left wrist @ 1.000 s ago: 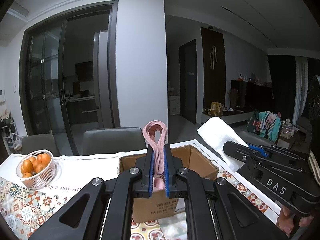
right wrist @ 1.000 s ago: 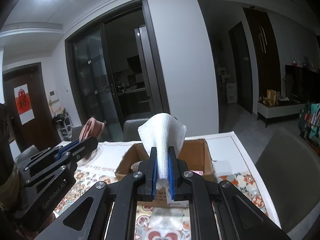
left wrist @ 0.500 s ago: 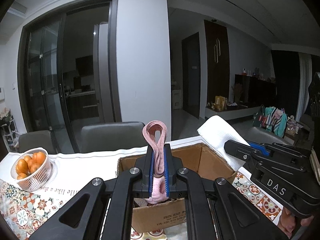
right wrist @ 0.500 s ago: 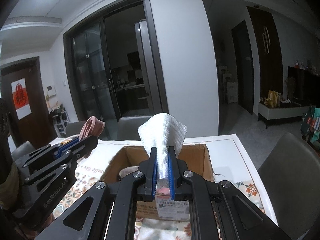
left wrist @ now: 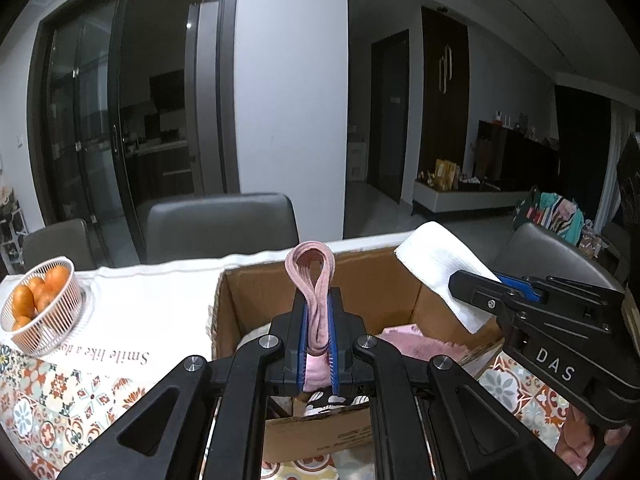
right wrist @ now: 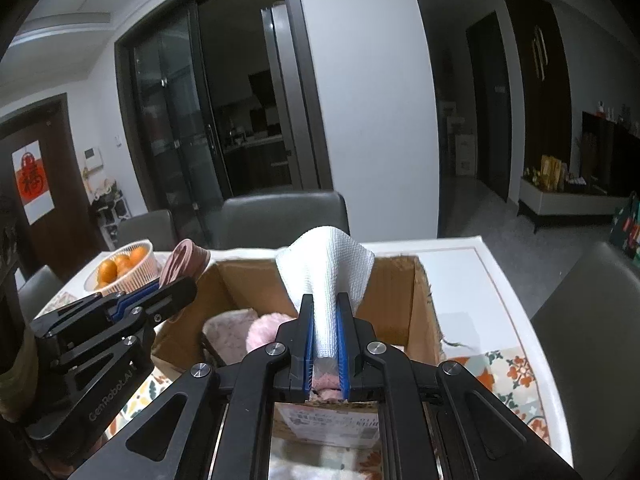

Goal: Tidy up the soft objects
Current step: 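Open both tools to drop the hair ties and cloth into the box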

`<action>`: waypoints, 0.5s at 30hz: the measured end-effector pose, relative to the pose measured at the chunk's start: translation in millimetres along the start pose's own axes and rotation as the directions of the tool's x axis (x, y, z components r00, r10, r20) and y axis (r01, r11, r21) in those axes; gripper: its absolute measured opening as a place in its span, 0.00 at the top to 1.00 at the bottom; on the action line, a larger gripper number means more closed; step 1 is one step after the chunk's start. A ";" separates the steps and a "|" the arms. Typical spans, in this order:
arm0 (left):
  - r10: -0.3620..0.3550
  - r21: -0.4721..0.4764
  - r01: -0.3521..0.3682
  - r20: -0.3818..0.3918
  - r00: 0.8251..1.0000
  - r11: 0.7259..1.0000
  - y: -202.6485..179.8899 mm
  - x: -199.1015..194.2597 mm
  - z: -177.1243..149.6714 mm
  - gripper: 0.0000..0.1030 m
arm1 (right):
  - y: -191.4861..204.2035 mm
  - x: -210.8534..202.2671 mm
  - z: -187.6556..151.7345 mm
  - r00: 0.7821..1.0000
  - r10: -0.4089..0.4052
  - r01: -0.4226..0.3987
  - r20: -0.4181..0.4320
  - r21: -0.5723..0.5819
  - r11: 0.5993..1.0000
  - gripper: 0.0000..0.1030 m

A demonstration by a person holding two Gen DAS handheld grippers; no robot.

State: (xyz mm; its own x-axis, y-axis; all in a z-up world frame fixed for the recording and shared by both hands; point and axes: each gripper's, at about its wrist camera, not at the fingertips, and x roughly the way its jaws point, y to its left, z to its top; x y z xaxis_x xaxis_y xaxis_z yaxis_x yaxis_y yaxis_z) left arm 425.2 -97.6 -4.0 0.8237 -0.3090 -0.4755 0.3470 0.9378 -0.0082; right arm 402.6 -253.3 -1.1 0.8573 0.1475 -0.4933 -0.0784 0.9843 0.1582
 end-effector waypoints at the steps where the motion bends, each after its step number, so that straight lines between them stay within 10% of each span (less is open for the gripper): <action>1: 0.000 -0.002 0.000 -0.009 1.000 1.000 0.8 3.1 -1.5 0.90 | -1.4 4.6 -1.6 1.000 0.002 -0.002 -0.012 0.003 1.000 0.89; 9: -0.008 -0.009 0.008 -0.104 0.995 1.000 3.7 33.5 -11.6 0.86 | -11.2 32.8 -9.3 0.996 -0.002 0.004 -0.089 0.023 1.000 0.89; 15: 0.015 -0.004 -0.016 -0.110 0.994 1.000 0.7 34.3 -12.7 0.63 | -13.5 40.2 -10.2 0.993 -0.004 0.006 -0.120 0.020 1.000 0.77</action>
State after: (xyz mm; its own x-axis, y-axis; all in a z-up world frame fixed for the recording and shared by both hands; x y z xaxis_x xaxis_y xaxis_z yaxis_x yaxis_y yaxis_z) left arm 448.0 -105.6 -31.5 0.7746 -0.2756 -0.5692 0.3322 0.9432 -0.0046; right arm 432.9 -259.7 -31.8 0.7902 0.1542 -0.5931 -0.0629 0.9831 0.1719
